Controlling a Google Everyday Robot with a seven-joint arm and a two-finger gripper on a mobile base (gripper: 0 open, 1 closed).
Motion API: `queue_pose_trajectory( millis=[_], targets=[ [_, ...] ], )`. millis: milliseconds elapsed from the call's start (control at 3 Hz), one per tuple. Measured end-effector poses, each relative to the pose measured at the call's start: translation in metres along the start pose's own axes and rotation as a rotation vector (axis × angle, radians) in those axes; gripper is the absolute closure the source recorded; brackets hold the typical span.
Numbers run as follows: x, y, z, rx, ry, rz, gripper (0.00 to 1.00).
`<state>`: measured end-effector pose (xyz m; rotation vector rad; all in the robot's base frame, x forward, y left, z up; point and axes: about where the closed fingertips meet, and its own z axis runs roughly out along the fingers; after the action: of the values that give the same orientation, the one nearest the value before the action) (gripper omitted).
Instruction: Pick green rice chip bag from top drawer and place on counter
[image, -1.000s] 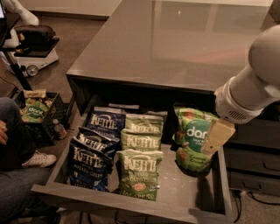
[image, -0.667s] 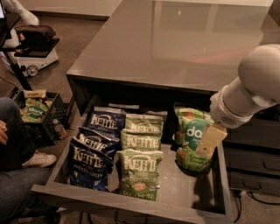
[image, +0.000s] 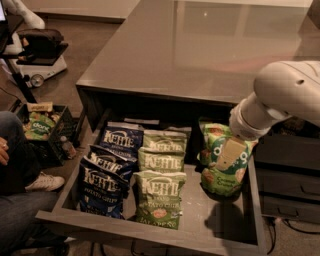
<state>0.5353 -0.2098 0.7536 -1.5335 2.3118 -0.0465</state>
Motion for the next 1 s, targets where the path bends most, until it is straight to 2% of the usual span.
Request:
queue_pose_trajectory(
  millis=[333, 1000],
  targets=[
    [-0.007, -0.015, 0.018, -0.003, 0.002, -0.013, 0.0],
    [-0.007, -0.02, 0.049, -0.045, 0.019, -0.008, 0.0]
  ],
)
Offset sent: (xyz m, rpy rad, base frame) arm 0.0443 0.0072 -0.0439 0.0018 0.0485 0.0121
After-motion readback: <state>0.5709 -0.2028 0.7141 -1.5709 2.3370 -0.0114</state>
